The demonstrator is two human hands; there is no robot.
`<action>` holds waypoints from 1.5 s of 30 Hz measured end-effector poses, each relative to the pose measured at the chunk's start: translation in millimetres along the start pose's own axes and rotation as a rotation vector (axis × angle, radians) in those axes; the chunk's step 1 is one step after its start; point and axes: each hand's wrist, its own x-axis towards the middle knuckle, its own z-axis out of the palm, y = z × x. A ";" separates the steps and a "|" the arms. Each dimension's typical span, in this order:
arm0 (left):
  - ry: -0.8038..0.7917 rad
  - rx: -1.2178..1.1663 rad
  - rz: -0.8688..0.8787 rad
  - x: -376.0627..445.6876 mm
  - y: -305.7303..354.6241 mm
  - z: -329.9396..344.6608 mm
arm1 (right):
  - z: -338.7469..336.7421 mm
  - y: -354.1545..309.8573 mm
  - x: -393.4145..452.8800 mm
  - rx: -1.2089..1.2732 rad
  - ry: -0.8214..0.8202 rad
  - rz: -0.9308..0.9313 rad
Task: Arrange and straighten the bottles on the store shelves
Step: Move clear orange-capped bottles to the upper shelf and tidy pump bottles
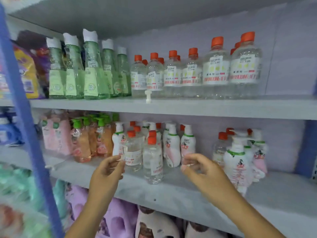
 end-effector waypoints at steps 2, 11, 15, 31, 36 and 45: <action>-0.018 0.068 -0.032 27.8 -23.5 -5.2 | 31.1 17.3 22.1 -0.025 0.005 0.111; -0.249 0.433 0.265 123.5 -66.8 14.9 | 150.0 15.3 83.9 -0.002 0.184 0.202; -0.329 0.438 0.272 141.5 -67.1 21.7 | 168.0 9.5 77.3 -0.185 0.378 0.209; -0.688 0.050 0.142 116.2 -44.9 -29.6 | 110.4 -45.9 59.8 -0.201 0.214 0.284; -0.661 0.040 0.173 86.3 -28.0 -43.1 | 115.1 -67.6 56.3 -0.245 0.204 0.233; -0.579 0.048 0.306 46.0 103.5 -107.6 | 72.8 -163.7 -20.0 -0.123 0.045 -0.065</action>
